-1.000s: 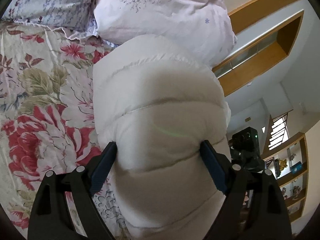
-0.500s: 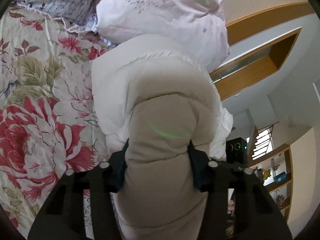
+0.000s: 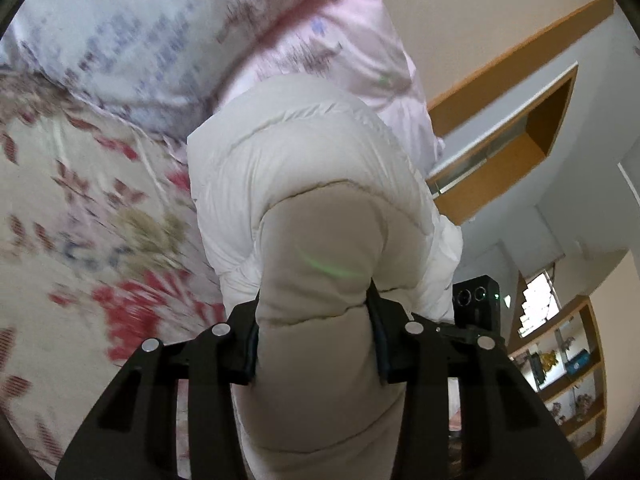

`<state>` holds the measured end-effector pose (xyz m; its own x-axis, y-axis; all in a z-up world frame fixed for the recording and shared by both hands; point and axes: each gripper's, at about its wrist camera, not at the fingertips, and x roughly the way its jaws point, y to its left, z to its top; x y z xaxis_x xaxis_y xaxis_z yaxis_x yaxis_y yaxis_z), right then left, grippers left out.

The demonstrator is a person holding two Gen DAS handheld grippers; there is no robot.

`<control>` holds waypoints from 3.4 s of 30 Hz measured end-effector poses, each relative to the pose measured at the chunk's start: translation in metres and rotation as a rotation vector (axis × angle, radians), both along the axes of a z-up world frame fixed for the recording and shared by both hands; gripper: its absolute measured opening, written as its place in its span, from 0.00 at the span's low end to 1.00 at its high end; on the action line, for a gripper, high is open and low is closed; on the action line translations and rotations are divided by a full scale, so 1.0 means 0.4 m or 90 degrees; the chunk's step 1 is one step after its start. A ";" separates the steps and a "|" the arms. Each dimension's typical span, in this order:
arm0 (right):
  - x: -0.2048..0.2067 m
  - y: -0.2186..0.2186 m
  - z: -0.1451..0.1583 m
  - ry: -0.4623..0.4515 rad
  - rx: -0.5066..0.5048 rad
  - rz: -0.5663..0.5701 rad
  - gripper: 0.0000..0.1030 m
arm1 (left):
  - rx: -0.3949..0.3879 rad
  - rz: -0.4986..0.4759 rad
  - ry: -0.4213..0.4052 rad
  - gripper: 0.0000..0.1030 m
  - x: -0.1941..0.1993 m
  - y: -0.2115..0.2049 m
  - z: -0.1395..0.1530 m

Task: Fold large clothes

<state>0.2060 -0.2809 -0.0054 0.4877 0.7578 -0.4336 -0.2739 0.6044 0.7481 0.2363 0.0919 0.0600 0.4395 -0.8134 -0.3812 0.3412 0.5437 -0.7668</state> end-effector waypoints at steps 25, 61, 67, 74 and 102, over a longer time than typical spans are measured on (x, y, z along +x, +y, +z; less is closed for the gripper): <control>0.253 0.159 -0.108 0.102 -0.068 -0.058 0.77 | 0.144 0.085 0.045 0.58 0.149 0.127 -0.106; 0.234 0.147 -0.038 0.035 -0.281 -0.269 0.37 | 0.455 0.013 -0.181 0.63 -0.097 -0.110 -0.035; 0.083 0.158 0.036 -0.056 -0.329 -0.285 0.49 | 0.466 0.019 -0.176 0.64 -0.099 -0.106 -0.027; -0.084 0.245 0.068 -0.145 -0.363 -0.224 0.47 | 0.470 0.022 -0.173 0.64 -0.103 -0.106 -0.026; -0.222 0.252 0.026 -0.129 -0.439 -0.286 0.98 | 0.403 0.190 -0.128 0.99 -0.296 0.064 0.008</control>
<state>0.1171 -0.1801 0.0050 0.7975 0.0709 -0.5992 0.0124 0.9909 0.1338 0.1178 0.1175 0.0633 0.7194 -0.2980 -0.6274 0.2106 0.9543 -0.2118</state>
